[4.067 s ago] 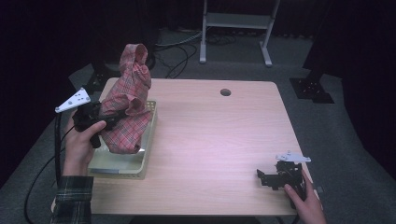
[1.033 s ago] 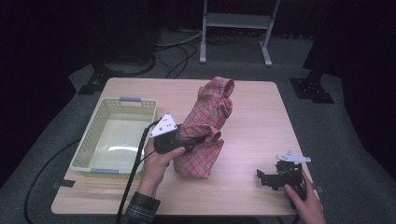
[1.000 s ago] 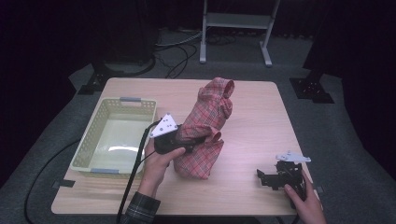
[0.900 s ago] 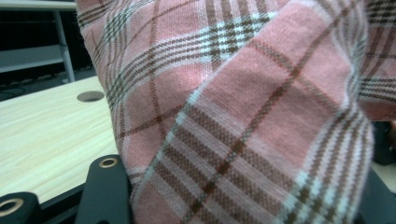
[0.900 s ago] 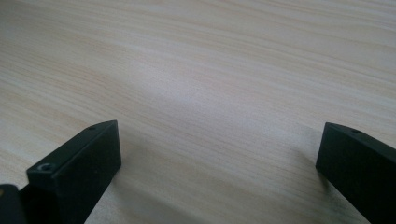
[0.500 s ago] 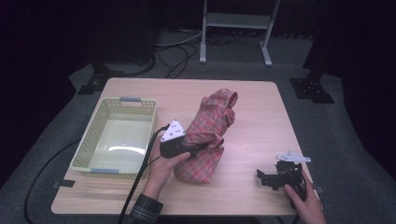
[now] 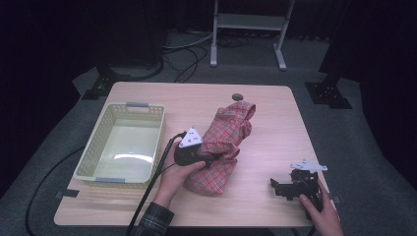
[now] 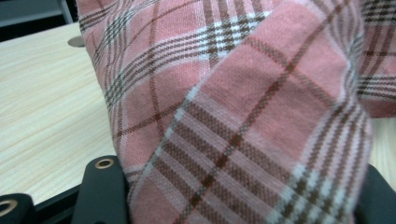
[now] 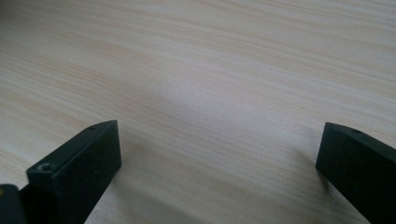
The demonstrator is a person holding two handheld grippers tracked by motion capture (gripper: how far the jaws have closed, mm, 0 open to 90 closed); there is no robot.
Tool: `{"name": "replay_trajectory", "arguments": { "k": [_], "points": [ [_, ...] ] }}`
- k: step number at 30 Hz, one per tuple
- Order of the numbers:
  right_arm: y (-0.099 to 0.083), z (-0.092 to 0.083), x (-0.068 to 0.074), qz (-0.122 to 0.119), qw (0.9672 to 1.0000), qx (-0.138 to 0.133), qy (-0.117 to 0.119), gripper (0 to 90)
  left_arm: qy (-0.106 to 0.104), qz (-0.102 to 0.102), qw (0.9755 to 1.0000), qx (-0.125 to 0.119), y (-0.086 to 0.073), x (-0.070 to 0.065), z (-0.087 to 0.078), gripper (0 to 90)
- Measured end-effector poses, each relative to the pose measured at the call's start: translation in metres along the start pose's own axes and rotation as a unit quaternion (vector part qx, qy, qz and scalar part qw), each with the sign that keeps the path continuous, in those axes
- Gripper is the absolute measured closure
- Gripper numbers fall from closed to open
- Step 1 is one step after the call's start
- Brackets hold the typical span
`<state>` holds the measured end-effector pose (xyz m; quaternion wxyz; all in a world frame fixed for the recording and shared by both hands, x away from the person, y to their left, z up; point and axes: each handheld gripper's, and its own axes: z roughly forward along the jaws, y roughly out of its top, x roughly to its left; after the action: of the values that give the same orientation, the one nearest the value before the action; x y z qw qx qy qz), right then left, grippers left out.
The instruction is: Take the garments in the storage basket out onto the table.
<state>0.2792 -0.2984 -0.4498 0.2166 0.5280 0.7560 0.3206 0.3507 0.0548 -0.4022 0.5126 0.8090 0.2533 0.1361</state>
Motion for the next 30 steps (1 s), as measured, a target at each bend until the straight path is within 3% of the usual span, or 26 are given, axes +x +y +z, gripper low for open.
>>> {"name": "replay_trajectory", "arguments": {
  "k": [8,14,30],
  "points": [
    [0.0,0.0,0.0,0.0,1.0,0.0,0.0,0.0,-0.002,0.001,0.9998,0.022,0.001,-0.001,0.009,38.0],
    [0.0,0.0,0.0,0.0,1.0,0.0,0.0,0.0,-0.007,0.007,0.9981,0.061,0.006,-0.002,0.019,36.3],
    [0.0,0.0,0.0,0.0,1.0,0.0,0.0,0.0,-0.016,0.006,0.9956,0.092,0.007,-0.004,0.034,29.8]
  ]
}}
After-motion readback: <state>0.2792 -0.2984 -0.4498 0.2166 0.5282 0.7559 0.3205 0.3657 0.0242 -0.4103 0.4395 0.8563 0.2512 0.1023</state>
